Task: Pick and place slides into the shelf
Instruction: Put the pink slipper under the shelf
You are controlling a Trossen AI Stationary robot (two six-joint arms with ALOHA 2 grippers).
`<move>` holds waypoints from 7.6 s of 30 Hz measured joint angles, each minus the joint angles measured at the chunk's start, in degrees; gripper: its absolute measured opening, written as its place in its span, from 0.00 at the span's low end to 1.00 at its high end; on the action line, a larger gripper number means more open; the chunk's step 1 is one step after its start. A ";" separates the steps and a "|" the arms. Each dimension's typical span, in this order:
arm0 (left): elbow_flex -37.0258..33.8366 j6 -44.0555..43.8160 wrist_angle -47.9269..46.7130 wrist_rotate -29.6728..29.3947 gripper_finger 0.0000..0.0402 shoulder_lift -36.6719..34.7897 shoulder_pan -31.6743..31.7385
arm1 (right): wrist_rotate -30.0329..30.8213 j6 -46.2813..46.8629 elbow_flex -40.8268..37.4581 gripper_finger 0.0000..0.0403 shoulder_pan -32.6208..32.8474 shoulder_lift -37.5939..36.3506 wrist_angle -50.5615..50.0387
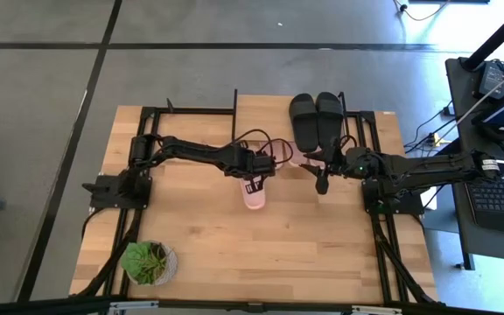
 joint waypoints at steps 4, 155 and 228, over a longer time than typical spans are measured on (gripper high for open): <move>0.00 -0.02 -0.28 -0.02 0.24 0.00 0.15 | 0.00 -0.04 0.00 0.41 0.01 0.01 0.00; 0.07 20.02 2.63 2.51 0.07 5.73 2.91 | -4.22 7.54 0.02 0.41 0.19 2.30 -7.89; -32.31 7.40 37.56 33.08 0.39 -21.64 0.09 | -1.53 7.32 0.00 0.41 0.10 1.34 0.94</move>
